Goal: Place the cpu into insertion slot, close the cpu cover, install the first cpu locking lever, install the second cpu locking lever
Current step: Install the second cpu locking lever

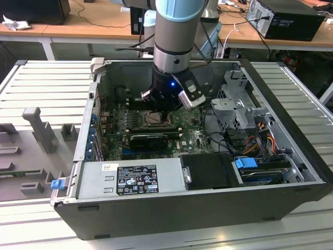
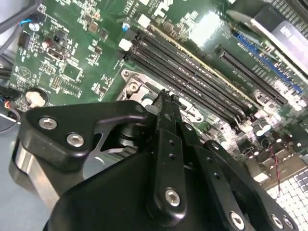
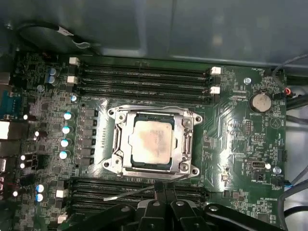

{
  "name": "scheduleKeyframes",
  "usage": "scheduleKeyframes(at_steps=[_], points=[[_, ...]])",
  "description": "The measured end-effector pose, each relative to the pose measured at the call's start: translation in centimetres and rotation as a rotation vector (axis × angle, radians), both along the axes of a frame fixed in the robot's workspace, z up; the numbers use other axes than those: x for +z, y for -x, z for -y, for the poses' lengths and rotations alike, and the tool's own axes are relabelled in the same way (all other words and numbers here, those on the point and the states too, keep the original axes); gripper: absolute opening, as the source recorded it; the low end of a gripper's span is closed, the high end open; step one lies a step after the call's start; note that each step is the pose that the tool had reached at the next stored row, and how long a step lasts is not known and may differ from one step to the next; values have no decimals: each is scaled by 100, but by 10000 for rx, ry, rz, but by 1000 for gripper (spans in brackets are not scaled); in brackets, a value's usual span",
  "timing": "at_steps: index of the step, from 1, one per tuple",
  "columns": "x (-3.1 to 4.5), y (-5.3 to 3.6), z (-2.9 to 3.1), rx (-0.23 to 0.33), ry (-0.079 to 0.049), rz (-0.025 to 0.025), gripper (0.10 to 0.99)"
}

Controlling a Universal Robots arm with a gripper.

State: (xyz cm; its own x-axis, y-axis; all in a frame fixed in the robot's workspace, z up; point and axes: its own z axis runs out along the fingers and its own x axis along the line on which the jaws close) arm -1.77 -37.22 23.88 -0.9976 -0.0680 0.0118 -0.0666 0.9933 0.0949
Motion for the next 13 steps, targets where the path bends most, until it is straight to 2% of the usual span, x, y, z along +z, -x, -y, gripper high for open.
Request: scheduleKeyframes(at_steps=[1,2,4,5,8,13], points=[[-6,9,0,2,-181,0,106],[-15,14,4,1,-291,0,106],[-32,17,18,2,-311,3,106],[-45,48,28,19,-310,1,106],[-87,212,33,68,-310,1,106],[-182,231,34,136,-310,-1,106]])
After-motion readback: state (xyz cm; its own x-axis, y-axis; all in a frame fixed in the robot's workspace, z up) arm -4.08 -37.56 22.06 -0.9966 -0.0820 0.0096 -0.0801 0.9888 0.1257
